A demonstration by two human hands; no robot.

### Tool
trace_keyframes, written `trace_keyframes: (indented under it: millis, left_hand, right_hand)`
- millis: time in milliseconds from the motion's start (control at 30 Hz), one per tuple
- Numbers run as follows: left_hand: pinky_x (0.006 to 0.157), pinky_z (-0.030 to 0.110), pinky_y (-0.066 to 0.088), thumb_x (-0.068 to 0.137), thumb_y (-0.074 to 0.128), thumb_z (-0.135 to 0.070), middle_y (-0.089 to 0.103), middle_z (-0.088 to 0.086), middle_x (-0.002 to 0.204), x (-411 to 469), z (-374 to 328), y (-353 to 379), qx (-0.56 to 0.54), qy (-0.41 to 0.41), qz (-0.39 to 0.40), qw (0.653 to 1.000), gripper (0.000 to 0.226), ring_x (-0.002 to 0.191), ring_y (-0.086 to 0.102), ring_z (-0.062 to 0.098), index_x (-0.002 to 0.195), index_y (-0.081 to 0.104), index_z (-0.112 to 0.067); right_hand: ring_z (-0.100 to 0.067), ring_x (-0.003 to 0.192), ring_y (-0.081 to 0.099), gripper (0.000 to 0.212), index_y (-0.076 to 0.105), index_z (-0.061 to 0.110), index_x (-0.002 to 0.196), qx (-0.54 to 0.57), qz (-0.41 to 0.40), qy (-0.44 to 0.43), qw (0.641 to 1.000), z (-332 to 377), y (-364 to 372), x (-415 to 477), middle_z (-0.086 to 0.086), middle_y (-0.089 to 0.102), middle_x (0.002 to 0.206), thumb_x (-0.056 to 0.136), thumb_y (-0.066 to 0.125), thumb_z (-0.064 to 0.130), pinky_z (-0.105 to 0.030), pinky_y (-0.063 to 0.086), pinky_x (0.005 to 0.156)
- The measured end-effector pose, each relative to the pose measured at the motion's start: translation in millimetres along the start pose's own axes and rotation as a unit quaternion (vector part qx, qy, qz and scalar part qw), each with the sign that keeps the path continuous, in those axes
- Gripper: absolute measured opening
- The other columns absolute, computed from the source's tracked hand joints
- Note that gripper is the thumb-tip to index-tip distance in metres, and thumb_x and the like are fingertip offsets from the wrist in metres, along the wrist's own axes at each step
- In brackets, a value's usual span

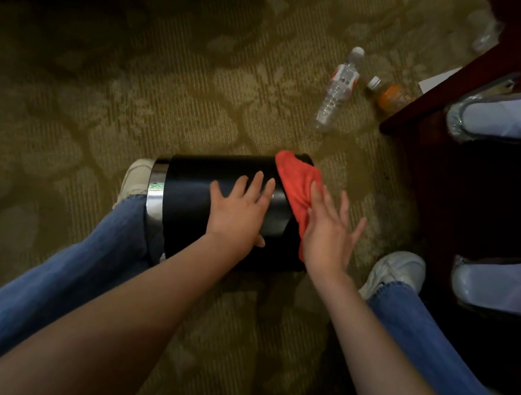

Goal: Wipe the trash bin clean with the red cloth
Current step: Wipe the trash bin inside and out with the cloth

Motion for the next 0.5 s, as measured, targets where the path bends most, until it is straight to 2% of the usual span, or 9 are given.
trace_keyframes:
  millis: [167, 267, 400, 500]
  left_hand:
    - [0.11, 0.063, 0.012, 0.083, 0.061, -0.05, -0.005, 0.004, 0.16, 9, 6, -5, 0.004, -0.006, 0.004, 1.0, 0.1, 0.146, 0.003, 0.025, 0.15, -0.007, -0.02]
    - [0.11, 0.063, 0.011, 0.083, 0.061, -0.05, -0.005, 0.004, 0.16, 12, 7, -4, 0.0, -0.008, 0.007, 1.0, 0.101, 0.146, 0.003, 0.025, 0.15, -0.007, -0.02]
    - [0.11, 0.063, 0.011, 0.082, 0.062, -0.05, -0.005, 0.005, 0.16, 10, 6, -3, 0.001, -0.004, 0.01, 1.0, 0.102, 0.146, 0.003, 0.026, 0.15, -0.008, -0.02]
    - [0.11, 0.063, 0.011, 0.081, 0.063, -0.05, -0.004, 0.005, 0.16, 12, 8, -5, -0.001, -0.005, 0.013, 1.0, 0.103, 0.146, 0.004, 0.026, 0.15, -0.007, -0.02]
  right_hand:
    - [-0.021, 0.145, 0.008, 0.049, 0.027, 0.039, 0.145, 0.029, -0.003, 0.021, 0.999, 11, -2, 28, 0.013, 0.029, 0.152, 0.1, 0.038, 0.024, -0.064, 0.001, 0.111]
    - [-0.021, 0.144, 0.014, 0.043, 0.033, 0.041, 0.142, 0.037, 0.003, 0.033, 0.999, 17, -4, 50, 0.016, 0.037, 0.147, 0.101, 0.035, 0.029, -0.065, 0.001, 0.11]
    - [-0.026, 0.131, 0.037, 0.036, 0.049, 0.037, 0.132, 0.015, 0.039, 0.051, 0.998, 28, -11, 86, -0.001, 0.06, 0.124, 0.1, 0.037, 0.026, -0.065, 0.006, 0.109]
    - [-0.025, 0.127, 0.041, 0.036, 0.049, 0.035, 0.132, -0.012, 0.041, 0.039, 0.998, 31, -11, 90, -0.003, 0.061, 0.121, 0.1, 0.036, 0.025, -0.064, 0.008, 0.11]
Point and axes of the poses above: each hand's wrist, its own x-axis towards the middle knuckle, its own y-axis out of the palm, z = x × y, the point moved 4 cm from there along x, towards the middle knuckle
